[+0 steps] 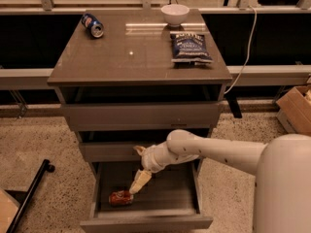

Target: Pick coke can from bottom drawer and place on counter

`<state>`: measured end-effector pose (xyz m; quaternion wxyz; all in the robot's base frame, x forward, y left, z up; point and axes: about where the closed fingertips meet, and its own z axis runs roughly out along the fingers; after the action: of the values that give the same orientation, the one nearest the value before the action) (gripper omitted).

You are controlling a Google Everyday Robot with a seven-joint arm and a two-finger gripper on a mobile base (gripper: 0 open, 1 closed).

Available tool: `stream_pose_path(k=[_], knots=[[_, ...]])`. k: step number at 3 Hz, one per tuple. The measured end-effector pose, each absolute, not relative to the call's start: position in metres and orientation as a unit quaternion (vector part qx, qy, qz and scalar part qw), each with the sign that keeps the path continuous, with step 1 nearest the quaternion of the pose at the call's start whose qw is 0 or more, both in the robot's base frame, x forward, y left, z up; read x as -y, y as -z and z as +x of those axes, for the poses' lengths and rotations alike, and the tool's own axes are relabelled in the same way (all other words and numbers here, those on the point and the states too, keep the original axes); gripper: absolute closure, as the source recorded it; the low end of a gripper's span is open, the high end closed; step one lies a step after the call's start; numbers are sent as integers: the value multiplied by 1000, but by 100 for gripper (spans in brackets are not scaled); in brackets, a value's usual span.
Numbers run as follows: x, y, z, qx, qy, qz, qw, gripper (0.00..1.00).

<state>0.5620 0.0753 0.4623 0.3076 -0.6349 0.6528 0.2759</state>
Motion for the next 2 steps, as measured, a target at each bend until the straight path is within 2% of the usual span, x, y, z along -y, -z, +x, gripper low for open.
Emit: stream_pose_path(k=[2], knots=[[-103,-394,570,-641,-287,-647,297,0]])
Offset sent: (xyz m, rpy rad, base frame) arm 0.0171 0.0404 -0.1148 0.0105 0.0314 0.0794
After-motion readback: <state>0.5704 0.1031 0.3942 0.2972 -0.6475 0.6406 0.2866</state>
